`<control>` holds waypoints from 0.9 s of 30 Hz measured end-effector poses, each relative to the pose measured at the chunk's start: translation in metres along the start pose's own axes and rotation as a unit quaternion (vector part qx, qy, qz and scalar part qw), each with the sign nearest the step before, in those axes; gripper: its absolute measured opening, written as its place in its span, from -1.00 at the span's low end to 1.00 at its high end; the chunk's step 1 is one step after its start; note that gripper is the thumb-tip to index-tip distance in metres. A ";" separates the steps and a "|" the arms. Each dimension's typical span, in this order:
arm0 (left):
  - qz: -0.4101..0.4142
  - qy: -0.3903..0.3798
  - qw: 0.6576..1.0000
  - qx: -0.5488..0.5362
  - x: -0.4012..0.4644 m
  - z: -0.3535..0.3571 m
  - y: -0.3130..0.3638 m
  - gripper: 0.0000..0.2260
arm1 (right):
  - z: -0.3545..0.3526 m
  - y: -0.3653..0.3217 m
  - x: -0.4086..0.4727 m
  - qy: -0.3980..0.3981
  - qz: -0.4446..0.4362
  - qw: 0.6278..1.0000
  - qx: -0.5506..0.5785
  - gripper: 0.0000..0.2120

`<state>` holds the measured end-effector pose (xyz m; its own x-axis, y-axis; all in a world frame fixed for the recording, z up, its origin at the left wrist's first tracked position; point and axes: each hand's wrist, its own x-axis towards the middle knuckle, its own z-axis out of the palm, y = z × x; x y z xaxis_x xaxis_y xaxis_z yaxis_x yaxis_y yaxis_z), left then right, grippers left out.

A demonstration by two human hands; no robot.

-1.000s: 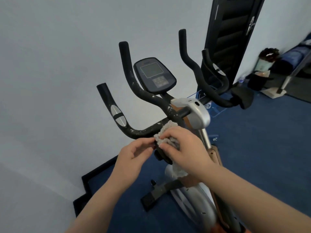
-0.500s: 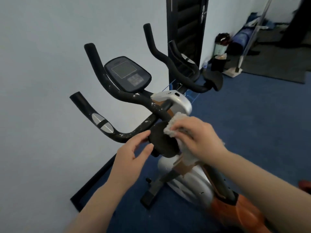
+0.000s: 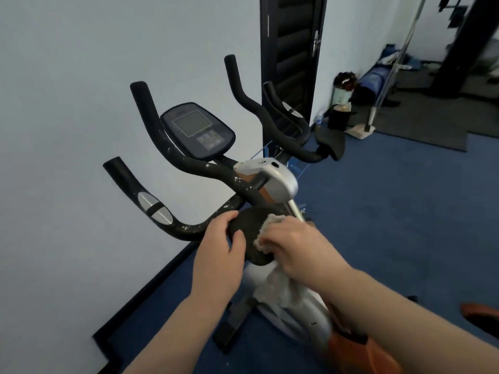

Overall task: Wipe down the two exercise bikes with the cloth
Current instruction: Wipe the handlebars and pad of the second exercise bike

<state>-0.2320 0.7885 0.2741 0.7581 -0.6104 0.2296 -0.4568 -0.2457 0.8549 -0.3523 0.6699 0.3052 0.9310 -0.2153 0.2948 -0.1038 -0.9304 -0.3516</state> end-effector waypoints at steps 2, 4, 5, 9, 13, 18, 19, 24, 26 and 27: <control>-0.001 0.011 1.000 0.014 0.001 0.000 0.000 -0.71 | -0.015 0.013 0.006 0.032 0.004 0.998 -0.058 -0.79; -0.003 0.028 0.999 0.018 0.002 0.002 0.003 -0.73 | -0.024 0.013 0.016 0.124 0.004 0.992 -0.036 -0.79; -0.005 0.038 0.999 0.013 0.003 0.004 0.004 -0.74 | -0.023 0.009 0.022 0.148 -0.014 0.988 -0.031 -0.81; -0.020 0.066 0.997 -0.016 0.003 0.009 0.002 -0.78 | -0.007 0.009 0.036 0.112 -0.044 0.992 -0.042 -0.89; -0.033 0.078 0.995 -0.048 -0.002 0.012 0.000 -0.75 | 0.000 0.027 0.021 0.075 -0.077 0.992 -0.069 -0.77; -0.043 0.046 0.994 -0.087 -0.015 0.009 0.002 -0.72 | 0.002 0.038 -0.017 0.030 -0.045 0.998 0.037 -0.87; -0.043 0.034 0.994 -0.099 -0.019 0.007 0.001 -0.71 | -0.002 0.039 -0.016 0.029 -0.023 0.996 0.087 -0.91; -0.032 0.012 0.990 -0.136 -0.029 -0.006 -0.006 -0.67 | -0.008 0.009 0.027 0.095 0.009 0.970 0.225 -0.90; -0.025 0.000 0.991 -0.129 -0.030 -0.008 -0.008 -0.66 | 0.007 -0.003 0.031 0.045 -0.001 0.977 0.206 -0.89; -0.023 -0.006 0.992 -0.126 -0.029 -0.008 -0.008 -0.66 | 0.013 -0.003 0.028 0.030 0.002 0.977 0.210 -0.89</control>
<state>-0.2466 0.8146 0.2644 0.7695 -0.6117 0.1834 -0.2899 -0.0787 0.9538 -0.3213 0.6703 0.3033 0.9071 -0.2476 0.3404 0.0575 -0.7281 -0.6830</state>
